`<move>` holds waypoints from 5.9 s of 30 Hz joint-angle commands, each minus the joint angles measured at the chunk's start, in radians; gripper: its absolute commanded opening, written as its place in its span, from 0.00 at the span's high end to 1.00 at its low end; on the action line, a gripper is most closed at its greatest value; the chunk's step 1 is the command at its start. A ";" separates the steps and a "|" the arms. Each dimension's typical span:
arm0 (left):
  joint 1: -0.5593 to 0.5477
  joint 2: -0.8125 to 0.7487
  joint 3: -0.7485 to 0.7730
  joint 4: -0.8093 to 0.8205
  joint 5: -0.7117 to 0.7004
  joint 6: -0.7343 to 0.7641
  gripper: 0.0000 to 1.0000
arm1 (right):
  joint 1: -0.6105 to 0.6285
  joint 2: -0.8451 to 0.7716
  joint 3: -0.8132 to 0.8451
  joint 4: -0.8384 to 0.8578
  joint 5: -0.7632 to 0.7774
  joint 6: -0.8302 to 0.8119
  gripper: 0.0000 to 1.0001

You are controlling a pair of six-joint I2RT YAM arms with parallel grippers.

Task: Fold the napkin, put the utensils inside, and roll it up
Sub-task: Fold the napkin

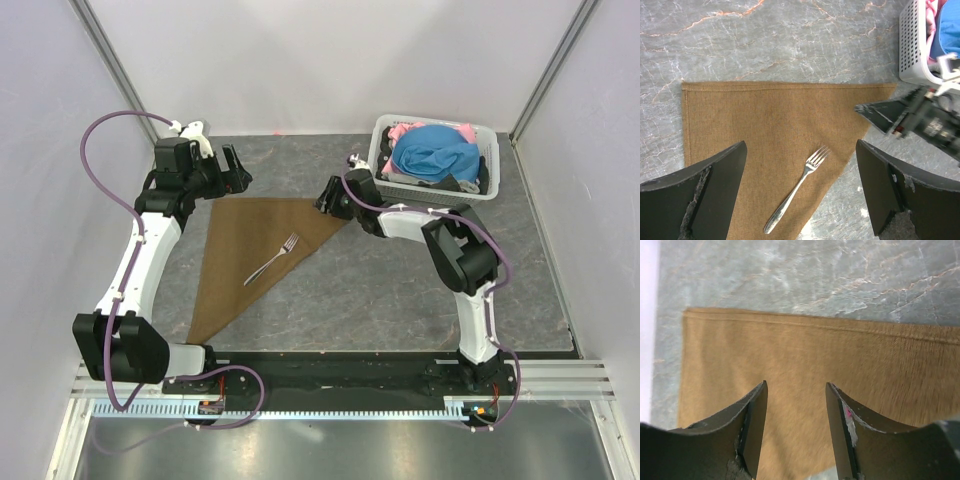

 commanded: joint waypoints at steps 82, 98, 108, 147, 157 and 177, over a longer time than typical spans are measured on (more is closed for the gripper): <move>0.005 -0.007 0.008 0.046 0.081 -0.061 0.03 | -0.526 -0.697 -0.896 -0.068 -0.042 0.268 0.50; 0.005 -0.009 0.008 0.046 0.079 -0.061 0.03 | -0.539 -0.636 -0.896 -0.077 -0.028 0.256 0.64; 0.005 -0.007 0.008 0.046 0.079 -0.060 0.03 | -0.539 -0.608 -0.887 -0.077 -0.020 0.245 0.74; 0.005 -0.009 0.002 0.055 0.095 -0.069 0.03 | -0.055 -0.791 -0.693 0.097 0.104 0.130 1.00; 0.005 -0.009 0.003 0.055 0.092 -0.071 0.03 | 0.227 -0.480 -0.504 0.231 0.079 0.171 1.00; 0.005 -0.020 0.003 0.055 0.098 -0.071 0.03 | 0.384 -0.214 -0.313 0.274 -0.017 0.211 1.00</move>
